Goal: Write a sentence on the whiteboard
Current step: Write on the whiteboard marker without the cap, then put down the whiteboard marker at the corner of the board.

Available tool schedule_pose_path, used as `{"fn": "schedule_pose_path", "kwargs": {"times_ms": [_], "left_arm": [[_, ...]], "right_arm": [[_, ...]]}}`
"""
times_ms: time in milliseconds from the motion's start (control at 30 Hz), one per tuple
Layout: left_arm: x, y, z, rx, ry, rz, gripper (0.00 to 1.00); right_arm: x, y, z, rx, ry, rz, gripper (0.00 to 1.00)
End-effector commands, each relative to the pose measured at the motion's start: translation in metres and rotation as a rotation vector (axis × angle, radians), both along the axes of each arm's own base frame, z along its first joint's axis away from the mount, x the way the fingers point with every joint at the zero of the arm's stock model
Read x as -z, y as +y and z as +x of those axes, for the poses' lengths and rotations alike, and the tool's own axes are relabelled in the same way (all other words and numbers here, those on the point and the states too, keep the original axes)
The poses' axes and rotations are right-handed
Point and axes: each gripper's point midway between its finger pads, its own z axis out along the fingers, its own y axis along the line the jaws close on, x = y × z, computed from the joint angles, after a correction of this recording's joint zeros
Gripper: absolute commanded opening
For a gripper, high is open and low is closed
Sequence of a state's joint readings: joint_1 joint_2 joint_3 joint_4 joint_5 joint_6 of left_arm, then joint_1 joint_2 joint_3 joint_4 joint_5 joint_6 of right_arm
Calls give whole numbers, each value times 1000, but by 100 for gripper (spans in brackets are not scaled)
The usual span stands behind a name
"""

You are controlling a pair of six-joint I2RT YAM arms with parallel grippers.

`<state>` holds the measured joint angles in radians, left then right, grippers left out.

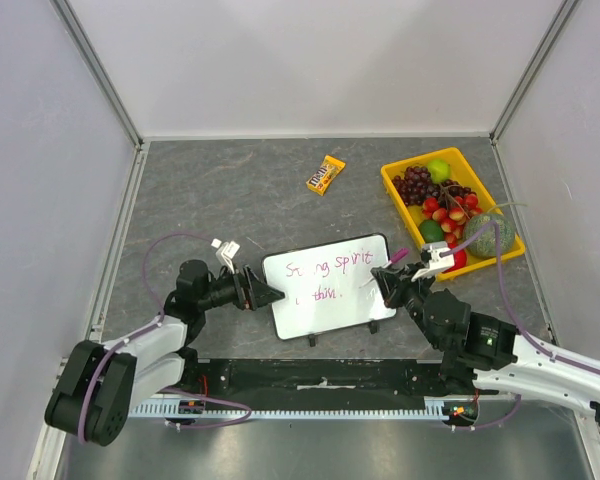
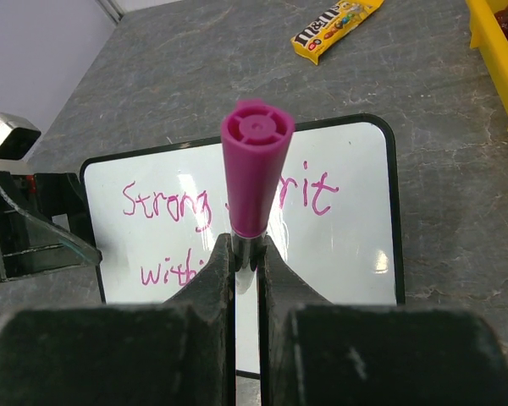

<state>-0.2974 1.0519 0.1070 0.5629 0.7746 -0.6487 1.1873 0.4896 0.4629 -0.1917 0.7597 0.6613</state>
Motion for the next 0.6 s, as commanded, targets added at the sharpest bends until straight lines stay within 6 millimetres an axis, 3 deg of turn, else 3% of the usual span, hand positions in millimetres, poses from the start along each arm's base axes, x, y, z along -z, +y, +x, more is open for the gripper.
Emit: {"fn": "schedule_pose_path", "kwargs": {"times_ms": [0, 400, 567], "left_arm": [[-8, 6, 7, -47, -81, 20, 93], [-52, 20, 15, -175, -180, 15, 95], [-75, 33, 20, -281, -217, 20, 95]], "right_arm": [[-12, 0, -2, -7, 3, 45, 0], [5, 14, -19, -101, 120, 71, 0], [25, 15, -34, -135, 215, 109, 0]]}}
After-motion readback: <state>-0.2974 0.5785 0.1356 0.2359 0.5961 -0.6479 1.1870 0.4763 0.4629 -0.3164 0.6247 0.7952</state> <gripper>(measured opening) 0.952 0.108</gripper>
